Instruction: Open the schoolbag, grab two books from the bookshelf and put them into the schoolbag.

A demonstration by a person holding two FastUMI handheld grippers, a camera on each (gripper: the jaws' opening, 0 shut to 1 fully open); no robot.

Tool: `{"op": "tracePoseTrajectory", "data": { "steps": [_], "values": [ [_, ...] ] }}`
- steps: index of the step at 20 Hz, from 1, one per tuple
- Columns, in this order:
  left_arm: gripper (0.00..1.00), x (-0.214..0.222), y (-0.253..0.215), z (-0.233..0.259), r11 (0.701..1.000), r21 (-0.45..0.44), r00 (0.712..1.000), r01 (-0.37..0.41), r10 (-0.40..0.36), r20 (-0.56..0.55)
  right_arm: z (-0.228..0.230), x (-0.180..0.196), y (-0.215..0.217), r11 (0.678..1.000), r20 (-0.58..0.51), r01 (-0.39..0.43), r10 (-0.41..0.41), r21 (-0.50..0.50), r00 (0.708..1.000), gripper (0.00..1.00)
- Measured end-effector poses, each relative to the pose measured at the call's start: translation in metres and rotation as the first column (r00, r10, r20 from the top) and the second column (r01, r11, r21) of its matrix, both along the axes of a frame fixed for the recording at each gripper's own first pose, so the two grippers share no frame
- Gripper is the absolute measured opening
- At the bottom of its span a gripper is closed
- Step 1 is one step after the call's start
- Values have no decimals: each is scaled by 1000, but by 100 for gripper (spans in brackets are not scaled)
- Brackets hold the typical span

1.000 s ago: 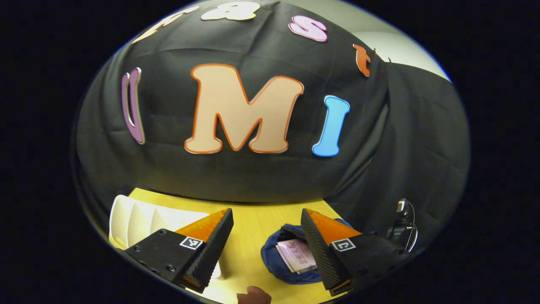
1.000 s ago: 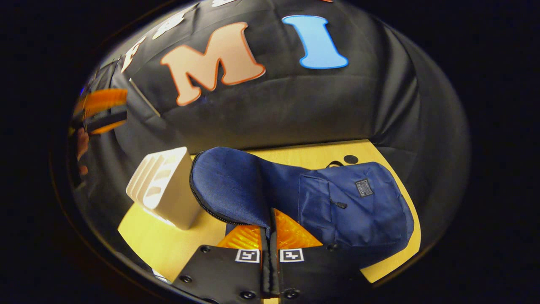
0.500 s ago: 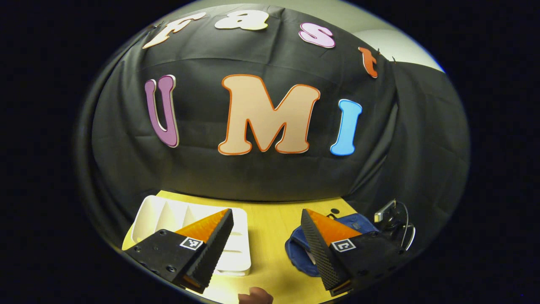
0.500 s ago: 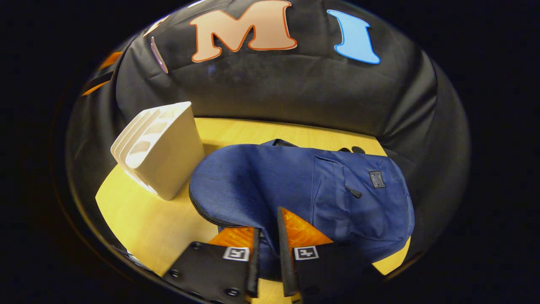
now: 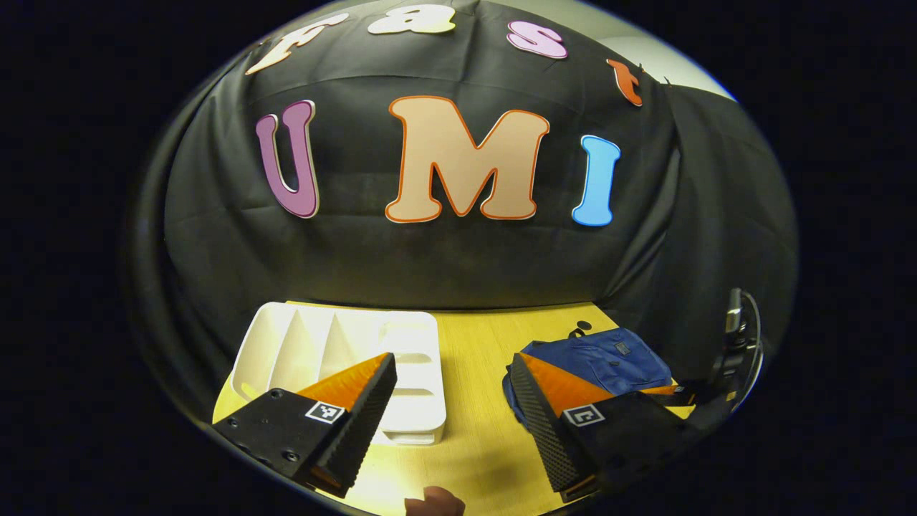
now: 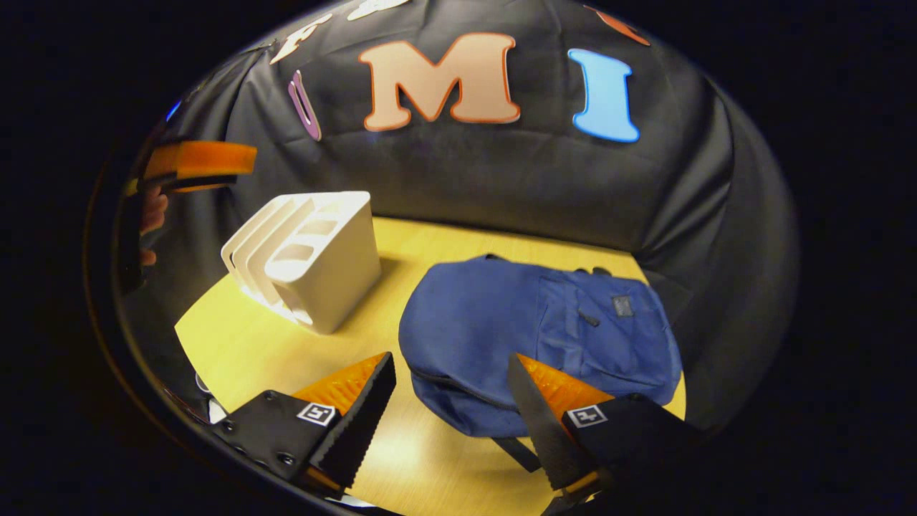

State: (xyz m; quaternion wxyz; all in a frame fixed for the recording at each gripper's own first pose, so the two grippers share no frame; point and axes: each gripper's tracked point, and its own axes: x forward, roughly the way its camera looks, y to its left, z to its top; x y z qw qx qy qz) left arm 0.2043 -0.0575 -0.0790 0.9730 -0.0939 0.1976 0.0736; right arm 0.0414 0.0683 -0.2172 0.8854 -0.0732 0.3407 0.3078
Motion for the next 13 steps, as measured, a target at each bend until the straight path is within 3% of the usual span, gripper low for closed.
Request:
{"op": "tracePoseTrajectory", "data": {
  "steps": [2,3,4,5,7,8,11,13],
  "values": [
    [94,1,2,3,1000,8,1000,-12,12,21,39,17,2,996,69,55,-59,70,996,94],
    [94,2,3,2,1000,21,1000,-13,13,27,61,25,3,991,104,84,-95,107,990,100],
    [94,1,5,3,999,39,999,-19,17,33,83,33,4,983,140,107,-128,150,982,100],
    [94,1,7,6,998,54,999,-23,21,42,103,40,6,976,173,120,-152,183,973,94],
    [91,-1,10,16,997,62,997,-40,35,75,138,54,5,964,242,143,-197,223,950,94],
    [94,-1,10,20,997,60,995,-49,43,93,159,57,11,958,272,151,-216,243,938,94],
    [94,-4,3,25,997,70,995,-28,21,96,198,60,22,930,303,156,-262,332,916,100],
    [94,-5,5,33,995,96,992,-37,25,122,205,56,28,919,292,156,-271,363,917,93]
  ]
}}
